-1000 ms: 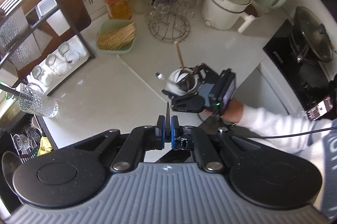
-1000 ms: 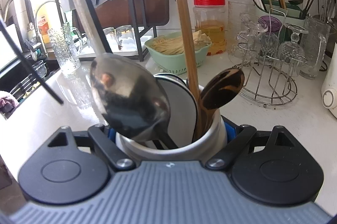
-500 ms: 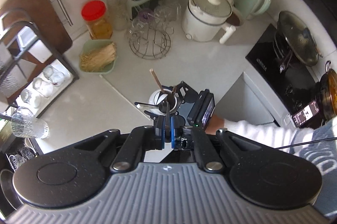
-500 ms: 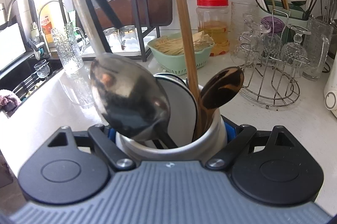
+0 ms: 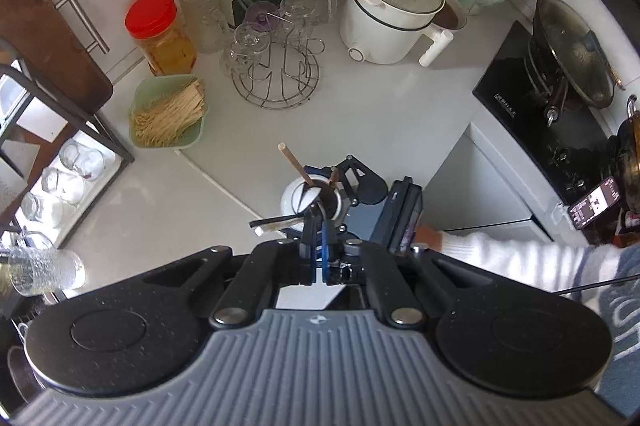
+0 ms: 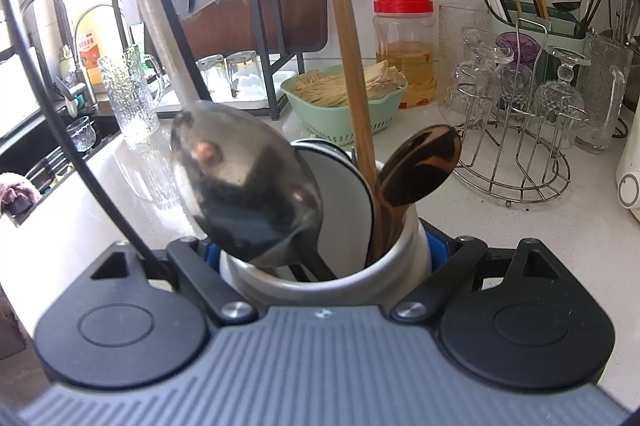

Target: Organize utensils

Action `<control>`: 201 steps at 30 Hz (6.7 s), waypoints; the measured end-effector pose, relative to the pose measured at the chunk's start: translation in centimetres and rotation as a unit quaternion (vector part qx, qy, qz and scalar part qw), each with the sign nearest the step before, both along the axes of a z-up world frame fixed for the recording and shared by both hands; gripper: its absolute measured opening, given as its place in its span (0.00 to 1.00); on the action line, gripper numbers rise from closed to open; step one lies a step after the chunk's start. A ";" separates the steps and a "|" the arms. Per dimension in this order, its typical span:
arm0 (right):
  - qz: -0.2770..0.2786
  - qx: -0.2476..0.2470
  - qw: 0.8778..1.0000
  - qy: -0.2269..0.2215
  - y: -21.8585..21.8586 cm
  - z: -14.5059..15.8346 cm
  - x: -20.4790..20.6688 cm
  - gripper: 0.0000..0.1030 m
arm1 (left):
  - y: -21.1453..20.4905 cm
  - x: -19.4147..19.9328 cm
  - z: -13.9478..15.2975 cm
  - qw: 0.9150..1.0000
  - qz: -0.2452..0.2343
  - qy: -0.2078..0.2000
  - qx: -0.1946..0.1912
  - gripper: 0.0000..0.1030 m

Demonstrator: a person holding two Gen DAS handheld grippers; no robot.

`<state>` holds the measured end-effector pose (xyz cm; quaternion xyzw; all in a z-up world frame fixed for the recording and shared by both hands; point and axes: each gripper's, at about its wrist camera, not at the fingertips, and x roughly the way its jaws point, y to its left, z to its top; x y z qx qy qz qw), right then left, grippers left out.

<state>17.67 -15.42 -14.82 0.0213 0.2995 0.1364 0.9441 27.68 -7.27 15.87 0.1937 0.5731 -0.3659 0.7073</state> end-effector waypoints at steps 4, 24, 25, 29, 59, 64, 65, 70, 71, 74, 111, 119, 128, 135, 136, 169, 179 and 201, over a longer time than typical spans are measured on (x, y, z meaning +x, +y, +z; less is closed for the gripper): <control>-0.002 0.002 1.000 0.002 0.0 0.0 0.0 0.88 | 1.4 0.4 -1.2 1.000 0.022 -0.007 -0.007 0.02; -0.003 -0.008 1.000 0.011 0.2 0.3 0.4 0.89 | 16.5 7.4 -13.5 0.985 0.163 -0.023 -0.061 0.03; -0.003 -0.009 1.000 0.011 0.2 0.3 0.4 0.89 | 16.6 7.6 -14.4 0.984 0.165 -0.026 -0.060 0.03; -0.006 -0.010 1.000 0.011 0.3 0.2 0.3 0.89 | 17.1 8.9 -18.1 0.984 0.167 -0.043 -0.050 0.04; -0.119 -0.032 0.991 0.054 2.9 0.4 1.0 0.88 | 15.7 24.1 -32.3 0.987 0.109 -0.117 0.010 0.30; -0.122 -0.034 0.990 0.057 3.0 0.6 1.1 0.88 | 14.9 24.8 -33.3 0.988 0.109 -0.113 0.015 0.30; -0.123 -0.034 0.990 0.058 3.0 0.6 1.1 0.88 | 14.7 24.9 -33.4 0.988 0.110 -0.110 0.015 0.30; -0.122 -0.035 0.990 0.059 3.1 0.6 1.2 0.88 | 13.8 24.8 -33.9 0.987 0.115 -0.114 0.020 0.29; -0.122 -0.035 0.990 0.059 3.1 0.6 1.2 0.88 | 13.6 24.8 -34.0 0.986 0.117 -0.115 0.020 0.28; -0.121 -0.036 0.990 0.058 3.1 0.7 1.2 0.88 | 13.2 24.7 -33.9 0.983 0.129 -0.125 0.031 0.13; -0.010 -0.018 1.000 0.021 0.6 1.2 -1.6 0.88 | 16.1 -0.9 -27.2 0.898 0.400 -0.147 -0.112 0.06; 0.020 -0.013 1.000 0.018 0.0 1.2 -1.5 0.89 | 14.0 -5.3 -20.1 0.870 0.404 -0.225 -0.172 0.06; 0.043 -0.016 0.999 0.025 -0.2 1.3 -1.1 0.89 | 11.9 -6.8 -14.6 0.861 0.378 -0.265 -0.213 0.06; 0.046 -0.005 0.999 0.023 -0.7 1.7 -1.3 0.98 | 11.1 -8.0 -16.5 0.872 0.374 -0.245 -0.197 0.06; 0.052 -0.004 0.998 0.022 -0.8 1.9 -1.4 0.98 | 11.3 -8.3 -17.0 0.873 0.375 -0.243 -0.195 0.06; 0.122 0.297 0.935 0.151 -3.4 9.4 -2.5 0.48 | 11.1 -18.9 -21.2 0.918 0.302 -0.190 -0.172 0.06; 0.152 0.339 0.908 0.196 -1.9 8.1 -1.5 0.19 | 11.7 -20.6 -21.6 0.922 0.286 -0.186 -0.185 0.06; 0.101 0.174 0.978 0.048 -5.6 15.3 -2.1 0.09 | 7.2 -17.2 -23.1 0.939 0.197 -0.179 -0.215 0.73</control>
